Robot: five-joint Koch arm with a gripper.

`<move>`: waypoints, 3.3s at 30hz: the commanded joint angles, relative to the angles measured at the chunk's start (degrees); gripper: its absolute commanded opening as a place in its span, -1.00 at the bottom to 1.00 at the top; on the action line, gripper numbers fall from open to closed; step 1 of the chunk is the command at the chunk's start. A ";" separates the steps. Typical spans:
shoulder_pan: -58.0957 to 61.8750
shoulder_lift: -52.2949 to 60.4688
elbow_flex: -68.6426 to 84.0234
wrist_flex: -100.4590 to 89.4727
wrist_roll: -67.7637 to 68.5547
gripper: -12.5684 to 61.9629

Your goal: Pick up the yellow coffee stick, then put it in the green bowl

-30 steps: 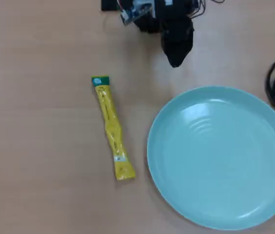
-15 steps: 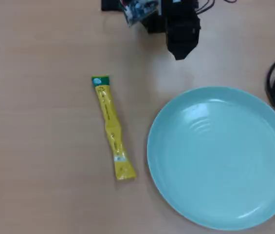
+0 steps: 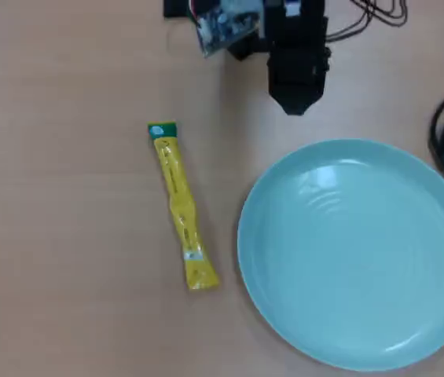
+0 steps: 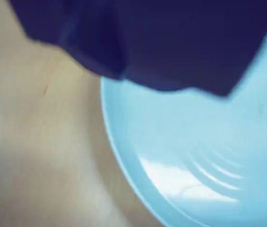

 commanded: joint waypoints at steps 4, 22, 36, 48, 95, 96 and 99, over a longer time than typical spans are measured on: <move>3.78 -3.25 -7.56 1.67 0.26 -0.74; 17.58 -13.18 -16.35 2.81 11.60 -0.61; 23.12 -17.49 -17.75 2.46 22.85 -0.29; 26.63 -23.73 -17.75 2.20 29.27 0.28; 28.39 -42.54 -23.99 -4.83 32.26 0.66; 28.48 -42.54 -23.99 -4.92 32.26 0.66; 28.48 -42.54 -23.82 -4.75 33.57 0.65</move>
